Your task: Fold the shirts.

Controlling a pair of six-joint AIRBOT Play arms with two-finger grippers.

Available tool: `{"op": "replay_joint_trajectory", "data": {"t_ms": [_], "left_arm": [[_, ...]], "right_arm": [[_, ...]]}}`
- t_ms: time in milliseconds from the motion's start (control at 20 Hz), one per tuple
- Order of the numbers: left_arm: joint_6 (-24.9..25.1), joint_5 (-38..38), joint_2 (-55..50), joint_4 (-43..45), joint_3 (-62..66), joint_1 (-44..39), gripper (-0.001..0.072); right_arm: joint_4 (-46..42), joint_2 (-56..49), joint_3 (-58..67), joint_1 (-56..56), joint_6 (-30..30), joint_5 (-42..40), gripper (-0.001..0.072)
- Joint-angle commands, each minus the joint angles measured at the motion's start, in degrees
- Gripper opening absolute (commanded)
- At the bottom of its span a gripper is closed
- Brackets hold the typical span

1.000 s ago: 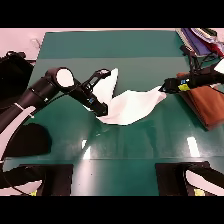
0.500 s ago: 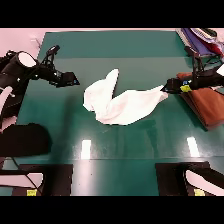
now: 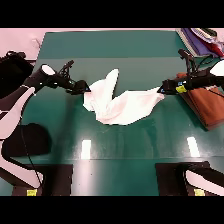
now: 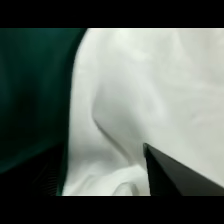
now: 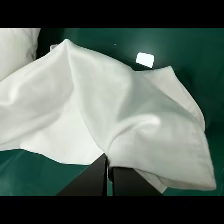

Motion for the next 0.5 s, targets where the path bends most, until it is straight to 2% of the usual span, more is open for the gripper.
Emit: {"op": "replay_joint_trajectory", "data": {"t_ms": [0, 50, 150, 300, 450], "left_arm": [[1.09, 2.40, -0.79, -1.70, 0.02, -1.25, 0.0456], [1.07, 2.25, -0.79, -1.79, 0.04, -1.25, 0.0351], [1.03, 0.66, -0.59, -1.81, 0.70, -1.18, 0.0026], [1.05, -4.00, 3.23, -0.83, 7.10, 0.07, 0.0026], [1.05, -5.31, 14.16, 0.92, 18.67, 3.45, 0.0026]], "right_arm": [[0.37, -0.09, 0.04, 0.07, 0.00, 0.00, 0.0016], [0.39, -0.07, 0.07, 0.07, -0.02, 0.15, 0.0016], [0.37, 0.24, 0.09, 0.07, -0.02, 0.11, 0.0016], [0.26, 3.08, 3.26, -1.40, -0.07, -0.74, 0.0016], [0.31, 8.20, 13.64, -5.07, -0.26, 0.42, 0.0016]]}}
